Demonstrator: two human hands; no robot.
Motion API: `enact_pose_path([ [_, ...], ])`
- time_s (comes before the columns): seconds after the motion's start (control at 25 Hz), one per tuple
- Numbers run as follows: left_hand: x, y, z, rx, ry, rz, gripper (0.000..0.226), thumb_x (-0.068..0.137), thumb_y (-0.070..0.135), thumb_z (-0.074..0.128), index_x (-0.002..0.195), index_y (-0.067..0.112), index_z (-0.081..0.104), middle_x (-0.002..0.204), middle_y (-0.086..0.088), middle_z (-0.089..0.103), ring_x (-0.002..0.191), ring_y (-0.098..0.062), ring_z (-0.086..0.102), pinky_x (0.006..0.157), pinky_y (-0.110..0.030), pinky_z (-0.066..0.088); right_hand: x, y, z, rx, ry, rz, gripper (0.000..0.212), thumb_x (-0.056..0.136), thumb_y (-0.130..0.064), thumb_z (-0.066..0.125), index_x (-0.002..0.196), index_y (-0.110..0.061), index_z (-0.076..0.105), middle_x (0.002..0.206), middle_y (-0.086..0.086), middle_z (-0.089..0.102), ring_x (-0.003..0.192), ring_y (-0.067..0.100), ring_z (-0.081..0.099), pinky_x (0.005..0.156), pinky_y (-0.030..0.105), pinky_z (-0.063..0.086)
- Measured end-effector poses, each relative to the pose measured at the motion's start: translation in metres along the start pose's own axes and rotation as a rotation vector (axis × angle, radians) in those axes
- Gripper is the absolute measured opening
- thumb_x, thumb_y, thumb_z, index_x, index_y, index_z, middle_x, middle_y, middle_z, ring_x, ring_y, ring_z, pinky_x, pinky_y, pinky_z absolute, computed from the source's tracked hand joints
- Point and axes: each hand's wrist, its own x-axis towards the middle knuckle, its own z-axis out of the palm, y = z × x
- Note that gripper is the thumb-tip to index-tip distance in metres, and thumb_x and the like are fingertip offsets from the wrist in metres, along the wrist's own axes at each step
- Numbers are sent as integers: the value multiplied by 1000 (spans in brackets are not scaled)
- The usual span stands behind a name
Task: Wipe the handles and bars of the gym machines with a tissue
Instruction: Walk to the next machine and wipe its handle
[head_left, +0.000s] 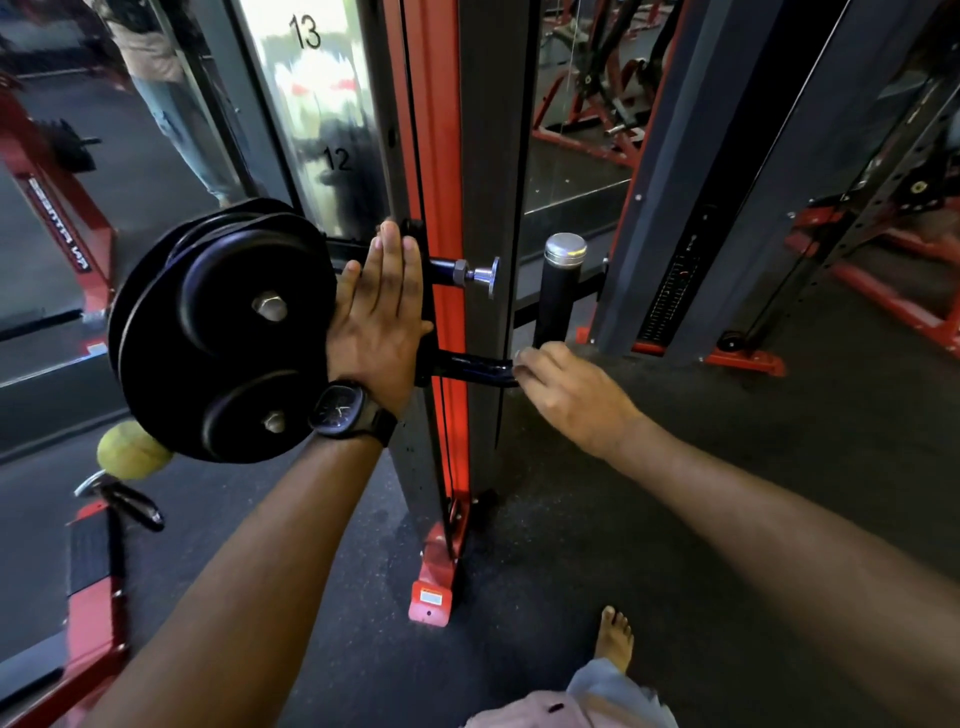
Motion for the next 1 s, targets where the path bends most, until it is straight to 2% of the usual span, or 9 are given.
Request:
enact_pose_path([
  [0.16, 0, -2, 0, 1, -2, 10, 100, 80, 31, 74, 154, 2, 13, 161, -19, 17, 149, -27, 17, 121, -40, 11, 14, -20, 9, -19, -59, -65, 34, 95, 4, 37, 116, 5, 63, 120, 21, 58, 101, 30, 55, 93, 38, 52],
  [0.32, -1, 1, 0, 6, -6, 3, 100, 79, 31, 75, 154, 3, 14, 162, -17, 17, 149, -26, 17, 122, -39, 12, 21, -26, 10, -6, -111, -61, 26, 86, -2, 57, 110, -1, 68, 117, 15, 60, 102, 27, 58, 90, 34, 53],
  [0.44, -2, -2, 0, -12, 1, 15, 102, 77, 29, 76, 154, 3, 14, 161, -17, 18, 149, -26, 19, 122, -40, 16, 20, -21, 7, -39, -143, -60, 29, 89, -2, 55, 115, 0, 66, 120, 17, 59, 102, 28, 57, 92, 36, 52],
  [0.52, -2, -2, 0, -17, 4, 17, 101, 78, 28, 75, 154, 3, 14, 161, -17, 17, 149, -26, 18, 122, -40, 14, 36, -30, 10, -38, -177, 1, 27, 96, -12, 56, 121, -4, 62, 124, 12, 55, 108, 28, 56, 89, 36, 50],
  [0.6, -2, -2, -2, -25, 1, 20, 101, 78, 27, 75, 154, 3, 13, 162, -17, 16, 150, -26, 16, 123, -39, 11, 54, -35, 16, 53, -225, 21, 35, 104, -24, 45, 134, -8, 52, 133, 11, 52, 118, 30, 52, 93, 39, 44],
  [0.72, -2, -3, -2, -21, 6, 22, 100, 78, 26, 75, 154, 2, 15, 161, -17, 18, 149, -26, 18, 122, -38, 11, 67, -34, 20, 110, -260, 52, 38, 104, -22, 36, 136, -9, 52, 133, 12, 53, 120, 31, 52, 96, 40, 41],
  [0.76, -2, -3, -2, -12, 8, 25, 100, 78, 26, 75, 154, 2, 16, 161, -18, 18, 149, -26, 18, 122, -38, 12, 68, -35, 23, 89, -261, 60, 37, 101, -20, 38, 131, -8, 57, 129, 11, 57, 118, 29, 54, 96, 37, 43],
  [0.88, -2, -3, -2, -10, 5, 41, 98, 79, 27, 74, 154, 2, 16, 161, -18, 19, 149, -26, 19, 122, -39, 13, 73, -42, 20, -217, -304, -156, 33, 82, -33, 69, 110, -18, 75, 113, 1, 69, 107, 18, 60, 92, 28, 45],
  [1.0, -2, -3, -2, -6, 22, 33, 95, 79, 26, 74, 153, 2, 19, 161, -18, 20, 149, -27, 20, 122, -39, 15, 73, -38, 25, -293, -250, -240, 42, 84, -36, 69, 121, -18, 71, 125, 3, 65, 115, 20, 57, 98, 31, 43],
])
